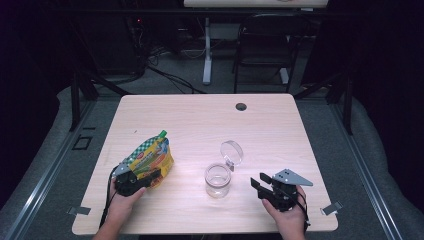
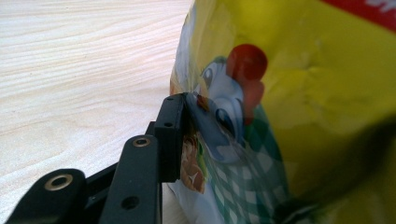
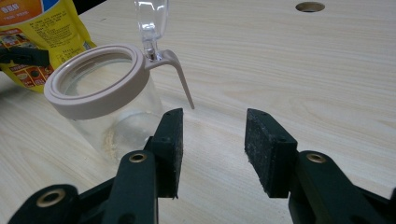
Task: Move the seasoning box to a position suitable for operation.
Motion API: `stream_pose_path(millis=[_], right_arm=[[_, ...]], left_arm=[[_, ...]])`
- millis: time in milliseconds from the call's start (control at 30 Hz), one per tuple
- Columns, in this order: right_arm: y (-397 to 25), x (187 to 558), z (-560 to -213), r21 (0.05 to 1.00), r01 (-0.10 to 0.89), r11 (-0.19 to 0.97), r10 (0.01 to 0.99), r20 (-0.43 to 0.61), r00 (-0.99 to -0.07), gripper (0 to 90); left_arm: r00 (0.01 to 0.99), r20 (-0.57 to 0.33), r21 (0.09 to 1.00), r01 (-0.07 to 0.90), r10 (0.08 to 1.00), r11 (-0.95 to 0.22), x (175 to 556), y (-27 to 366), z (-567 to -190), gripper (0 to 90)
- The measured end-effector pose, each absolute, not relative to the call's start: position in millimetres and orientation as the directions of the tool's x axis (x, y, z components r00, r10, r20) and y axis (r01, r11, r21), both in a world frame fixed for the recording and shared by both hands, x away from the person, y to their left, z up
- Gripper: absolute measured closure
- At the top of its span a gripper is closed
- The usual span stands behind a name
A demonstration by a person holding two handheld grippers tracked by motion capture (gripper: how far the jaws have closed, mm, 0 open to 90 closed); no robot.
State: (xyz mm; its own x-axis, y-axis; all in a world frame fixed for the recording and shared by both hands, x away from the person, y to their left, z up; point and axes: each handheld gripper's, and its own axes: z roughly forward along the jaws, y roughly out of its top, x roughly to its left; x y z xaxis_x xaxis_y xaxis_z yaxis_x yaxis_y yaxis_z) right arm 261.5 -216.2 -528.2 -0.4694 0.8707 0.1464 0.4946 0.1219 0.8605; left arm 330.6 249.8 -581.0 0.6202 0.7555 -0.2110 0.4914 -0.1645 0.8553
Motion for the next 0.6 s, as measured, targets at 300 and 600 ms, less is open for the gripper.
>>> stream_pose_path(millis=[300,600], right_arm=[[-216.3,261.7,-528.4,0.862,0.493,0.116,0.872,0.150,-0.467,57.3],[-216.7,261.5,-528.2,0.860,0.496,0.121,0.873,0.146,-0.466,57.4]], left_arm=[[0.634,-0.189,0.851,0.486,0.750,-0.196,330.1,249.5,-578.8,63.3],[0.632,-0.229,0.847,0.504,0.740,-0.168,328.7,250.7,-580.1,62.8]])
